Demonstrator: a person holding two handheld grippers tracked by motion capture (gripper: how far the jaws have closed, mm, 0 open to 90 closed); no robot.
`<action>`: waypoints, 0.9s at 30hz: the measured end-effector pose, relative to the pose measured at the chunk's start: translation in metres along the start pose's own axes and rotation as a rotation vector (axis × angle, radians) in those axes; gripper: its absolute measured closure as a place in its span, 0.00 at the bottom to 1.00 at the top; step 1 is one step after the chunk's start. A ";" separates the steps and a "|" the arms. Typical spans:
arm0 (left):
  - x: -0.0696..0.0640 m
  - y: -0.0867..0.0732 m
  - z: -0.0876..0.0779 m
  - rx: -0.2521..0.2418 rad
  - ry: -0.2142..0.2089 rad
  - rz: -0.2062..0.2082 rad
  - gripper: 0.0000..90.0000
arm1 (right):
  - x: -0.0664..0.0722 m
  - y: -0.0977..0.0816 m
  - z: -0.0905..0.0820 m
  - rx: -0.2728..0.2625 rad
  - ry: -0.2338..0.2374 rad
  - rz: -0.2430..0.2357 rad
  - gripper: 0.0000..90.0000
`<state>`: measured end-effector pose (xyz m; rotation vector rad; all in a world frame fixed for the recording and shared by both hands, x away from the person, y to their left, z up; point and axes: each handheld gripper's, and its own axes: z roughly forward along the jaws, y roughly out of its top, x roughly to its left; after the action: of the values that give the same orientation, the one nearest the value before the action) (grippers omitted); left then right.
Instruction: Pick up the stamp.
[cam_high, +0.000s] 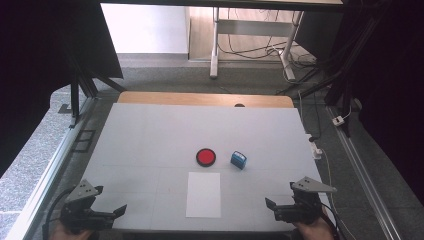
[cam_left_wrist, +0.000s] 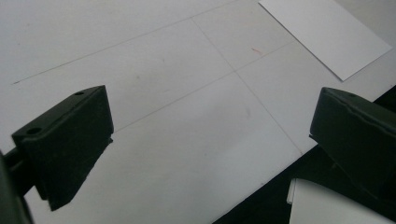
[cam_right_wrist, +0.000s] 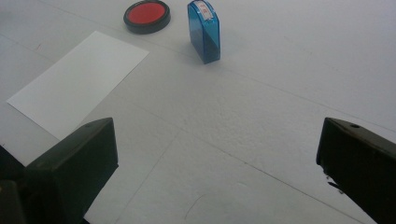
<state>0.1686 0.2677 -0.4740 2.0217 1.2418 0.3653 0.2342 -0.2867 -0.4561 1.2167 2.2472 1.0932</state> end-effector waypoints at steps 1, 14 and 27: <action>-0.001 0.000 0.000 0.003 0.005 0.002 0.00 | 0.000 0.000 0.000 0.003 0.002 0.000 0.00; -0.001 0.000 0.001 0.011 -0.025 0.001 0.00 | -0.001 0.001 0.002 0.019 0.020 0.004 0.00; -0.001 0.000 0.001 0.008 -0.035 0.003 0.00 | 0.000 0.001 0.002 0.025 0.042 -0.016 0.00</action>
<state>0.1684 0.2668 -0.4745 2.0289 1.2209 0.3260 0.2361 -0.2851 -0.4566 1.1942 2.3044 1.0978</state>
